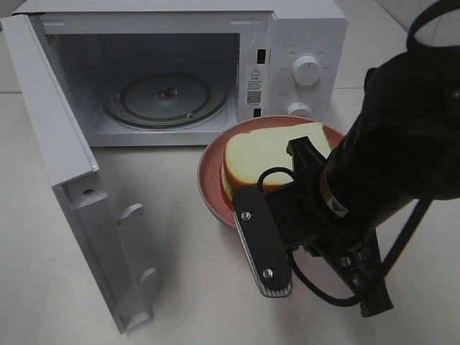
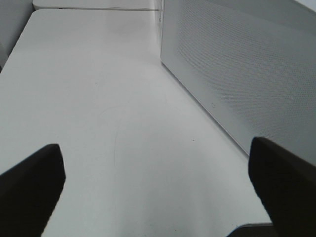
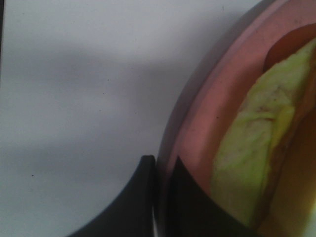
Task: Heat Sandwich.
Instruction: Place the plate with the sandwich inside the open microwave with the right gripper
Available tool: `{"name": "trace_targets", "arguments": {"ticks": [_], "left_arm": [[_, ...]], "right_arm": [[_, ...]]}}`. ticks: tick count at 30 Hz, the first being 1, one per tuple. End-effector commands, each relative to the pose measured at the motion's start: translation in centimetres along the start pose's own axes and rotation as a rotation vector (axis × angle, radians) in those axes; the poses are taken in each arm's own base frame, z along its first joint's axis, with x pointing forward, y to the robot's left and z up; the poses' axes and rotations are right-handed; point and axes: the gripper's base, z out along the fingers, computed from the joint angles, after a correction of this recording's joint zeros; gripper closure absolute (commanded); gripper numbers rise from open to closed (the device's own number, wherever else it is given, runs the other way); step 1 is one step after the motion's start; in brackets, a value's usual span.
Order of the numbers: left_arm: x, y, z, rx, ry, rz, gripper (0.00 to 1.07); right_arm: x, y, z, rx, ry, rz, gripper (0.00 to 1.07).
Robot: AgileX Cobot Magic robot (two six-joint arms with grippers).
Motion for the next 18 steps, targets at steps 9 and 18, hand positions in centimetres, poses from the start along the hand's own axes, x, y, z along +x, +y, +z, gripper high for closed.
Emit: {"name": "trace_targets", "arguments": {"ticks": [9,18], "left_arm": [[0.2,0.0,-0.2,0.007,-0.026,-0.002,0.11],[0.2,0.0,-0.2,0.007,-0.026,-0.002,0.11]], "right_arm": [[1.4,-1.1,0.7,-0.014,-0.131,-0.257,1.07],[2.6,-1.6,1.0,-0.030,-0.185,-0.384,1.07]]}}
